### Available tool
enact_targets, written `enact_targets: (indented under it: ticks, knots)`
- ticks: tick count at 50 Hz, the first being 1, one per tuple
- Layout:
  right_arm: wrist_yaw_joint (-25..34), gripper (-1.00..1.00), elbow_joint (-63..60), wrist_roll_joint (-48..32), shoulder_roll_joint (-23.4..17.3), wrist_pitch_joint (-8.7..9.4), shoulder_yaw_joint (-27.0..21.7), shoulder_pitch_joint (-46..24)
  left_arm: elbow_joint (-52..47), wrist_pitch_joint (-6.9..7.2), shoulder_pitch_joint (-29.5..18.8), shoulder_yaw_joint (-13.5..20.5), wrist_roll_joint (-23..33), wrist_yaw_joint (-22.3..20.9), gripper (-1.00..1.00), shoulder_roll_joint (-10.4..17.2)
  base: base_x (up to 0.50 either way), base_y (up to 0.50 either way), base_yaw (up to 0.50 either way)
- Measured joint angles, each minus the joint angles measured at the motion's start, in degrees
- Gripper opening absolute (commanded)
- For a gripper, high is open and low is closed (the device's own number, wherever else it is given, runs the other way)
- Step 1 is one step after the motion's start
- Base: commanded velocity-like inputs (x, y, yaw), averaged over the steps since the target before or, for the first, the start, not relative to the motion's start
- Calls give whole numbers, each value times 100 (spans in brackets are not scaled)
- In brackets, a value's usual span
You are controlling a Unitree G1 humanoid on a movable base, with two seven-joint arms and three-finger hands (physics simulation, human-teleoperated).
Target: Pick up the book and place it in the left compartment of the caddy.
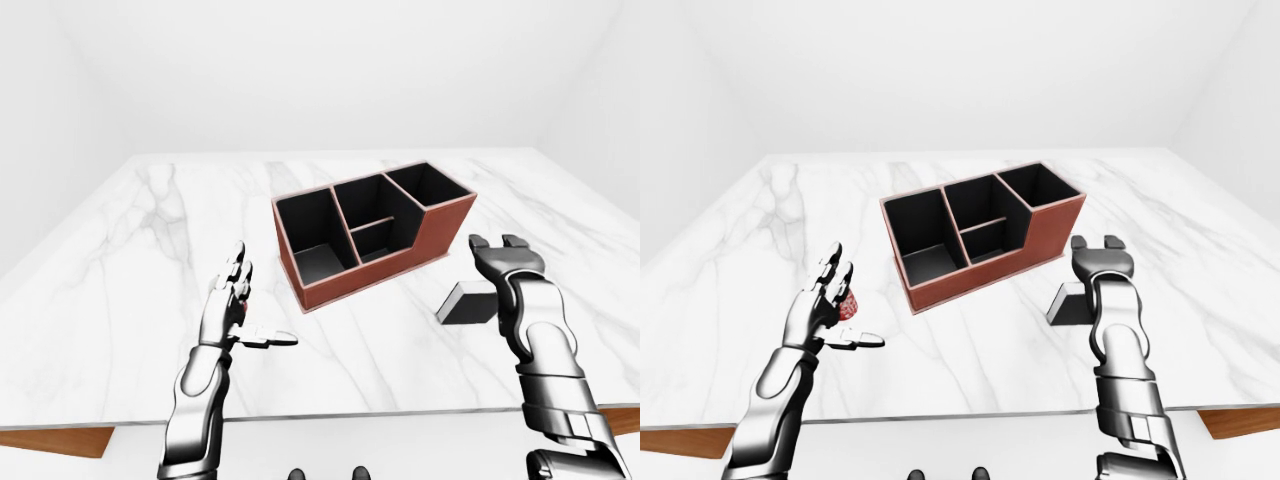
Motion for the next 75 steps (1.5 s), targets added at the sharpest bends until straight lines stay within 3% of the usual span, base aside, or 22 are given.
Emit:
enact_targets:
  ticks: [15, 32, 43, 56, 57, 58, 59, 75]
  knots:
    - [0, 100, 754, -650, -355, 0, -292, -247, -113, 0, 97, -47, 34, -93, 100, -21, 0, 0, 0]
    - [-69, 100, 2845, 281, -547, 0, 146, -1180, -107, 0, 124, -87, 77, -137, 100, -34, 0, 0, 0]
    - [-668, 100, 4033, 986, -646, 0, 381, -1702, -95, 0, 141, -120, 114, -142, 100, -47, 0, 0, 0]
    - [-1927, 100, 5453, 1912, -647, 0, 637, -2323, -90, 0, 173, -165, 166, -138, 100, -60, 0, 0, 0]
    - [-2027, 54, 5543, 1983, -646, 0, 655, -2362, -91, 0, 177, -170, 172, -137, 100, -61, 0, 0, 0]
    - [-2124, -39, 5623, 2048, -646, 0, 673, -2400, -90, 0, 179, -173, 177, -136, 100, -62, 0, 0, 0]
    - [-2213, -100, 5698, 2116, -645, 0, 690, -2433, -88, 0, 180, -177, 182, -135, 100, -63, 0, 0, 0]
    - [-2811, -100, 6306, 2861, -609, 0, 918, -2687, -56, 0, 201, -219, 248, -130, 100, -74, 0, 0, 0]
